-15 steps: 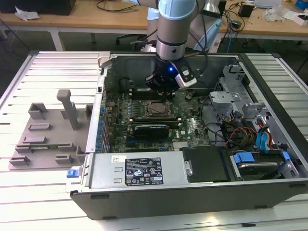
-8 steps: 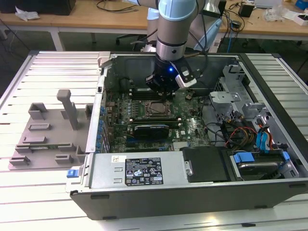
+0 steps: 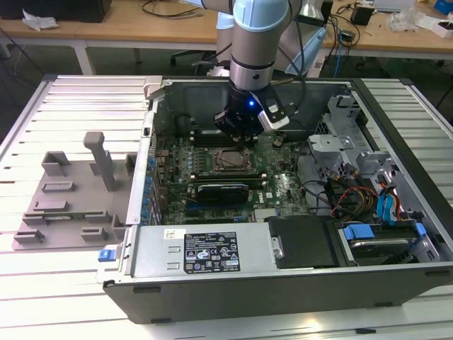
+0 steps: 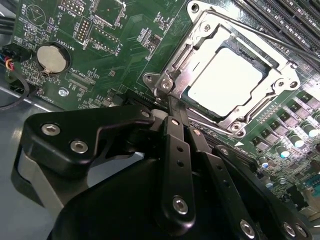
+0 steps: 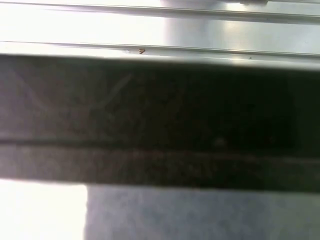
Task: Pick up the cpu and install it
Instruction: 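Install the first cpu locking lever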
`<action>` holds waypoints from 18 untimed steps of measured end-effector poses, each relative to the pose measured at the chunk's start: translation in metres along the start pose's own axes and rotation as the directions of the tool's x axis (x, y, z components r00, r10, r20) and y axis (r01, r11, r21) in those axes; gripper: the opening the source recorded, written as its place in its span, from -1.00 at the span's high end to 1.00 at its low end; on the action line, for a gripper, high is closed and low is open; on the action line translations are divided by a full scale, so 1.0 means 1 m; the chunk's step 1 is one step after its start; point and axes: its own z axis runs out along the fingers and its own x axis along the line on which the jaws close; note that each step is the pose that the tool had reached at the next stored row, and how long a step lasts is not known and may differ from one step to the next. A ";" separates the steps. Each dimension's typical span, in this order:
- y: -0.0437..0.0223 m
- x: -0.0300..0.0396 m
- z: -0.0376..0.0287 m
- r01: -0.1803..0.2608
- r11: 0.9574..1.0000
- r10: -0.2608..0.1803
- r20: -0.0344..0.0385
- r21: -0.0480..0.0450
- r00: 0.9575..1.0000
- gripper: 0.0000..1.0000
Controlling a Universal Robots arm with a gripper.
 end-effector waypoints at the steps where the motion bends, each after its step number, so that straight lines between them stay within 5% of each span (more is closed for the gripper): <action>1: 0.0000 0.0000 0.0000 0.000 1.000 0.000 0.000 0.002 1.000 0.79; 6: 0.0022 -0.0001 0.0001 0.000 1.000 0.000 -0.001 0.030 1.000 0.79; 18: 0.0028 -0.0002 0.0002 0.000 0.999 0.000 -0.002 0.038 1.000 0.79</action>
